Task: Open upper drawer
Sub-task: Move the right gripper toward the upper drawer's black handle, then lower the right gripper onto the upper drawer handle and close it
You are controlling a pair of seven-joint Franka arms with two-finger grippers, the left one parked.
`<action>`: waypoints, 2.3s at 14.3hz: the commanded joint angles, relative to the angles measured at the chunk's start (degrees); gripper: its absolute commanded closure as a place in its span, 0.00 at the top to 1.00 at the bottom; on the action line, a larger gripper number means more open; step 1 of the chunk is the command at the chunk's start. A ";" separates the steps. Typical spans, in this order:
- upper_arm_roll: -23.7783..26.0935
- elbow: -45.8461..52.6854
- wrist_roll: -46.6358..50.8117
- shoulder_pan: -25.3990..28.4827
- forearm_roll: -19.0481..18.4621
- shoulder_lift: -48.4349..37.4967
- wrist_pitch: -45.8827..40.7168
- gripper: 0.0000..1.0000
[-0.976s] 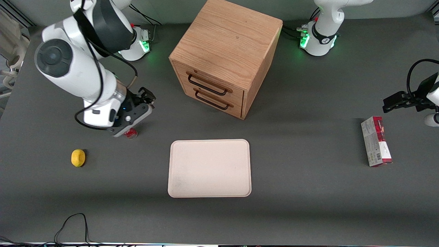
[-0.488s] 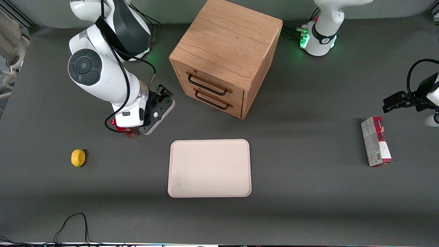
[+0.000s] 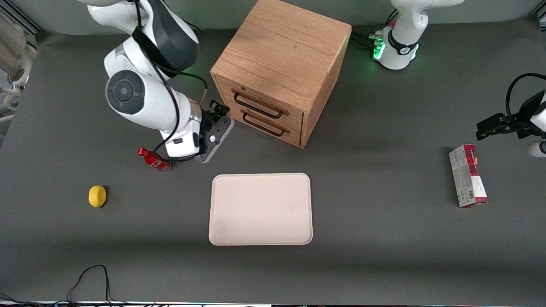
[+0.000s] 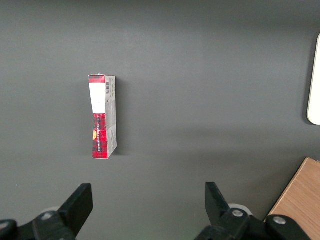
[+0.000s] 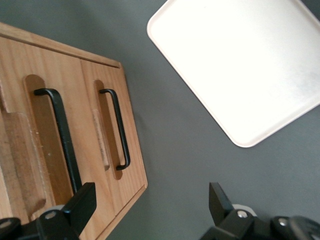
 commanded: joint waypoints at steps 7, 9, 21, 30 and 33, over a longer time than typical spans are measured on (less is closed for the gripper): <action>3.39 1.11 -1.13 0.34 3.26 3.65 1.85 1.00; 3.39 1.02 -0.61 0.43 4.33 4.26 1.85 1.00; 5.94 -1.79 -0.61 0.51 4.59 5.76 1.94 1.00; 7.17 -3.73 -0.52 0.51 4.50 5.94 2.73 1.00; 7.00 -3.99 -0.52 2.62 4.50 6.03 3.08 1.00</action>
